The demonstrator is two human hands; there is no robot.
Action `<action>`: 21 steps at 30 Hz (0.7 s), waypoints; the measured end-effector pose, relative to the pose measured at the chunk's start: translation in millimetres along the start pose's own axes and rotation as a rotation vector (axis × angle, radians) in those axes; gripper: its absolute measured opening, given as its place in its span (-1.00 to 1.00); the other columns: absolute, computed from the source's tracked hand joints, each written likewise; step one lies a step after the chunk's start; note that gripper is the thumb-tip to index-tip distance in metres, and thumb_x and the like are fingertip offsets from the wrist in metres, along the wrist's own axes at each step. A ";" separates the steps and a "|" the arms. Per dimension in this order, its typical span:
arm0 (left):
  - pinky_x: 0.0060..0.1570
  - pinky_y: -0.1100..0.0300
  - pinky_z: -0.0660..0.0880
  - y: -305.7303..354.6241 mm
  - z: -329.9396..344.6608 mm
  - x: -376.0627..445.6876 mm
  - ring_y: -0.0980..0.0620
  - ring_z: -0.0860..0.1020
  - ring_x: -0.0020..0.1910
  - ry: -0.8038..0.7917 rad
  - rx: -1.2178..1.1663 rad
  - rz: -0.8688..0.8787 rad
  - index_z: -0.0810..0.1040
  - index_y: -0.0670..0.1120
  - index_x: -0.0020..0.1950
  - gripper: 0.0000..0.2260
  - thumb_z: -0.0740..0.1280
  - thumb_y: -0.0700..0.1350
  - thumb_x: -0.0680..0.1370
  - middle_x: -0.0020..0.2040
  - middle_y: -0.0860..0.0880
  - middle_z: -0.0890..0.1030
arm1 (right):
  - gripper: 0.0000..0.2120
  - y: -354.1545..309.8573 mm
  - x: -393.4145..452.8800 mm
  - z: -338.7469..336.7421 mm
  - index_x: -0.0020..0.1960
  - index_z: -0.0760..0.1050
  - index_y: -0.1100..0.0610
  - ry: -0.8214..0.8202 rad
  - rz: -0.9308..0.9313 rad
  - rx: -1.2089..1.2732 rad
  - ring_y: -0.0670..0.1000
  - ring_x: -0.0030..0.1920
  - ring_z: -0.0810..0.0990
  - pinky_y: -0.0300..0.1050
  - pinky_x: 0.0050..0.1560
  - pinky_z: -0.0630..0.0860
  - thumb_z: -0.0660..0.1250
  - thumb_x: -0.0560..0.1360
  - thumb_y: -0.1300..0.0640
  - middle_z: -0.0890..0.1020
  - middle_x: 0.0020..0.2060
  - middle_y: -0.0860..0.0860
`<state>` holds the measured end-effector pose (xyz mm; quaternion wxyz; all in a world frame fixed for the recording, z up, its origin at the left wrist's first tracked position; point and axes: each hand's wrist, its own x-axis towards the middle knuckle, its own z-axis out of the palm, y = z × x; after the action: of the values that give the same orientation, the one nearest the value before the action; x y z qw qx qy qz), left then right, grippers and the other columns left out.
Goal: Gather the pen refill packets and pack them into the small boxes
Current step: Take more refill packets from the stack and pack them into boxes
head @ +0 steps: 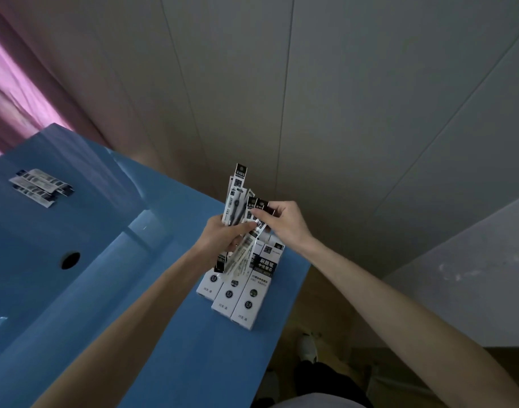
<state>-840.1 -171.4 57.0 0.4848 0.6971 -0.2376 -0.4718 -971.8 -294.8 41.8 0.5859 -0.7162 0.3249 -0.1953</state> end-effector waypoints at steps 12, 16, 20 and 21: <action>-0.46 0.16 0.39 -27.1 1.9 5.1 0.04 0.38 -0.43 0.359 0.034 0.034 0.61 -0.13 -0.16 -0.85 0.49 -0.10 0.54 -0.36 -0.02 0.53 | -0.81 10.6 3.7 -67.6 -0.07 0.70 0.23 0.267 0.042 0.038 -0.04 -0.50 0.56 -0.23 -0.48 0.45 0.45 0.58 0.09 0.73 -0.31 -0.02; -0.33 0.01 0.56 -51.6 25.0 -14.5 0.05 0.49 -0.41 0.294 0.286 0.083 0.58 -0.06 -0.16 -0.81 0.54 -0.01 0.50 -0.34 0.02 0.58 | -0.87 35.7 8.6 -99.0 -0.11 0.67 0.18 0.465 0.187 0.256 -0.05 -0.37 0.65 -0.22 -0.41 0.57 0.45 0.58 0.14 0.73 -0.30 0.01; -0.37 0.11 0.47 -64.7 50.9 -20.2 0.06 0.55 -0.31 0.332 0.629 0.150 0.47 0.02 -0.16 -0.67 0.54 0.18 0.42 -0.25 0.07 0.58 | -0.88 60.7 5.6 -109.2 -0.04 0.66 0.20 0.526 0.327 0.389 0.00 -0.33 0.68 -0.23 -0.41 0.58 0.47 0.57 0.13 0.74 -0.22 0.05; -0.36 0.10 0.47 -67.3 54.5 -19.4 0.07 0.55 -0.28 0.339 0.705 0.167 0.46 0.03 -0.14 -0.64 0.53 0.22 0.40 -0.22 0.09 0.57 | -0.87 65.6 3.9 -108.1 -0.02 0.66 0.22 0.525 0.353 0.420 0.01 -0.30 0.68 -0.24 -0.40 0.58 0.47 0.57 0.14 0.74 -0.20 0.08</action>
<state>-905.5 -152.7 0.2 0.2847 0.8670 -0.3576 -0.1985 -1056.0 -381.3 3.7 0.6413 -0.4392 0.5352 -0.3308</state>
